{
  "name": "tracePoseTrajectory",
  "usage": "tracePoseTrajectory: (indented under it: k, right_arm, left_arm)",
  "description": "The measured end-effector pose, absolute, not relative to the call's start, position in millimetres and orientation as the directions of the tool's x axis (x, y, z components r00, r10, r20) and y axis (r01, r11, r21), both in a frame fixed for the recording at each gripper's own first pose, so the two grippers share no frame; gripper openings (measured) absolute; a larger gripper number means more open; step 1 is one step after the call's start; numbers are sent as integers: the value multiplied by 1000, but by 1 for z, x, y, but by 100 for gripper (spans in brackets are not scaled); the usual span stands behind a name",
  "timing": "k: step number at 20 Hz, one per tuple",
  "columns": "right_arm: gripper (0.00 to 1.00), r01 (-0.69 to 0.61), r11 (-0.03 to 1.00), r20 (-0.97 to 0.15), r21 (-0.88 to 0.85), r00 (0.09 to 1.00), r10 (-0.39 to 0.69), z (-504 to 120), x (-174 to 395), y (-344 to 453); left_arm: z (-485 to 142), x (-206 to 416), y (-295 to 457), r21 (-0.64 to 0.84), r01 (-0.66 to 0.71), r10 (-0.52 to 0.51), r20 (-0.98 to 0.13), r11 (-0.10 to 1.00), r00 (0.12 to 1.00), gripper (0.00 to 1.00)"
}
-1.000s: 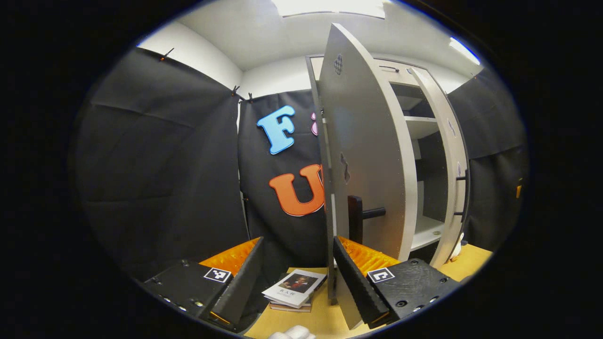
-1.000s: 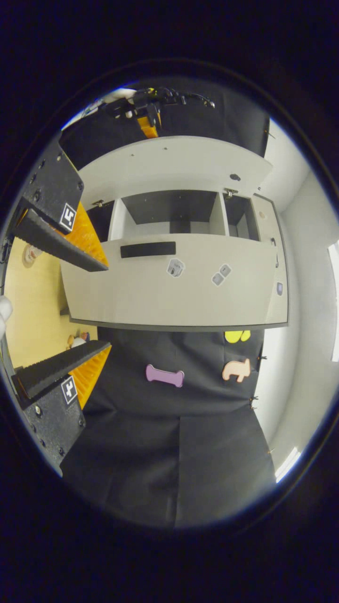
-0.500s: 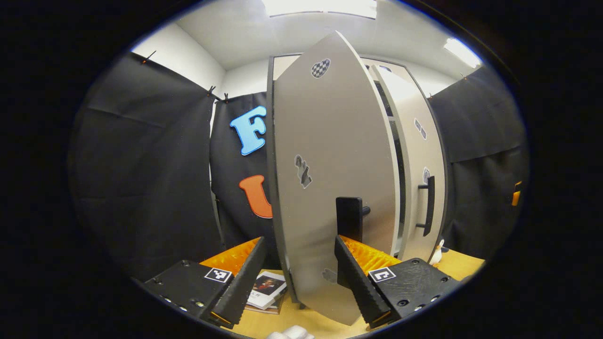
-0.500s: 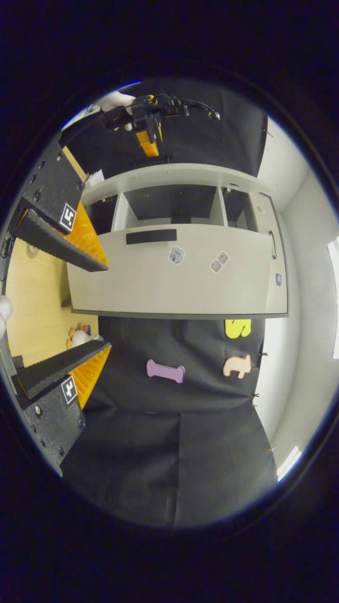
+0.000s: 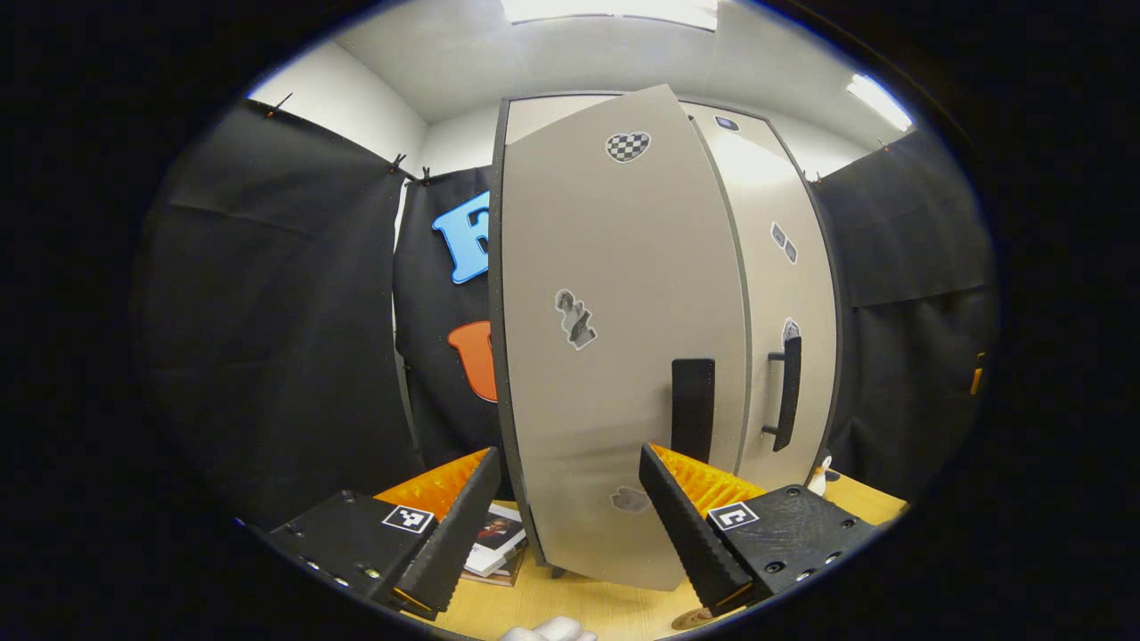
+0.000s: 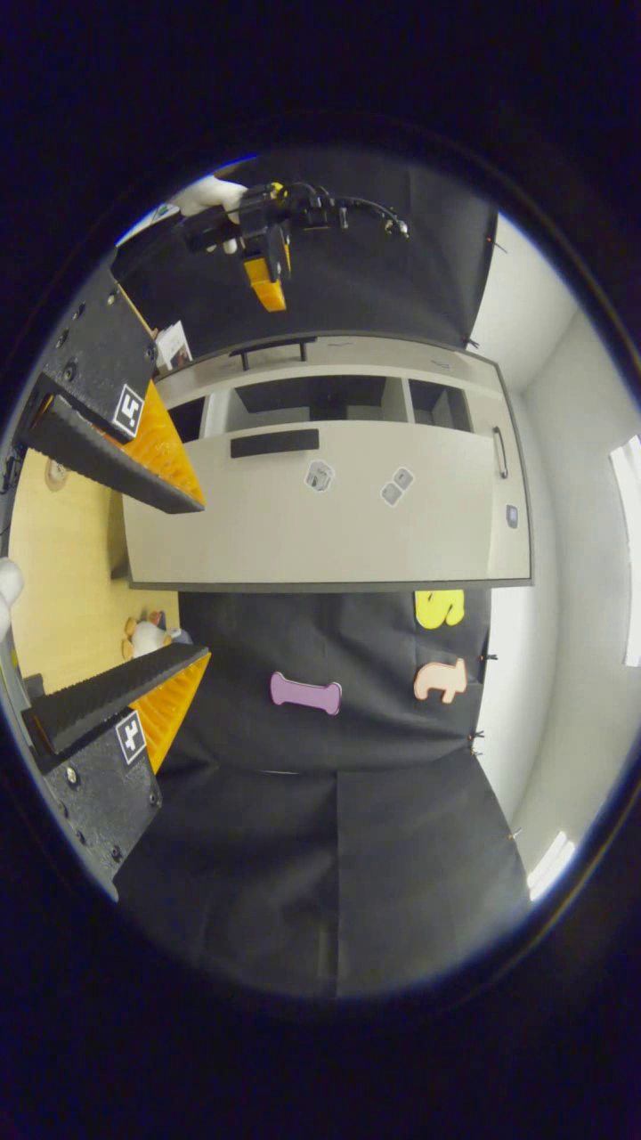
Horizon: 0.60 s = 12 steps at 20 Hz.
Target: Grasp the bottle in the cabinet with the left hand and place it on the coaster, then close the right door with the right hand and the left door with the left hand.
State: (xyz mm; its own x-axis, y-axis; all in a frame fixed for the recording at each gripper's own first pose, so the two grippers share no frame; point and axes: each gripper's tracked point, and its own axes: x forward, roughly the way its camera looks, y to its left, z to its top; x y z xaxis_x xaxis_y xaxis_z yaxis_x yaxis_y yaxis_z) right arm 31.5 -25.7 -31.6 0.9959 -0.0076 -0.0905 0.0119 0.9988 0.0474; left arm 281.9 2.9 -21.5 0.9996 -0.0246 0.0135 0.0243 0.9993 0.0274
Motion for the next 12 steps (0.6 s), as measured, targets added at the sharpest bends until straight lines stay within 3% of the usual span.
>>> tracePoseTrajectory:
  k: [12]
  right_arm:
    - [96, -18, 998, -14, 68, 1000, 19, -3, 19, 8]
  left_arm:
    - [-14, 189, -6, 20, 45, -45, 10, 999, 999, 96]
